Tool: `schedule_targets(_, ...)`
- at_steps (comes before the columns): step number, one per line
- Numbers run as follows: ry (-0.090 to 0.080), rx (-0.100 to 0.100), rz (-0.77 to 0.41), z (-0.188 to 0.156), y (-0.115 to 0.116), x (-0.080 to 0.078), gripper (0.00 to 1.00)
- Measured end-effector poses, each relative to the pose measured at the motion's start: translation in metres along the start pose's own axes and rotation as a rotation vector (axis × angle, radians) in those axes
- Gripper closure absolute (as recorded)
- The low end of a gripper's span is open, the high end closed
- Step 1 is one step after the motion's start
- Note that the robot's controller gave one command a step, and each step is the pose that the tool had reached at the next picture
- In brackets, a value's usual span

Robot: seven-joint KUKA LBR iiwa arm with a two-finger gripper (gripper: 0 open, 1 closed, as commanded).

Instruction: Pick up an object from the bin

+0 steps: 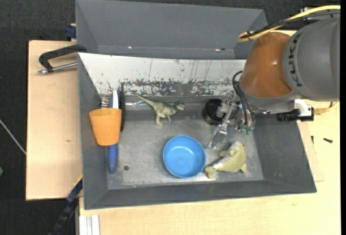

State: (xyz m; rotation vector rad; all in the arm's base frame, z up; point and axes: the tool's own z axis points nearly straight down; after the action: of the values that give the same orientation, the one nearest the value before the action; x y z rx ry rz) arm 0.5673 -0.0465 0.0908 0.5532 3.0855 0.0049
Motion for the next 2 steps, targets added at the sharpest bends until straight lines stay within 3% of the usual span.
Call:
schedule_targets(1,-0.010,0.001,0.001,0.0035,-0.0010,-0.0010,1.00)
schedule_targets(2,0.001,-0.001,0.108,0.0073,0.0022,-0.0095,1.00)
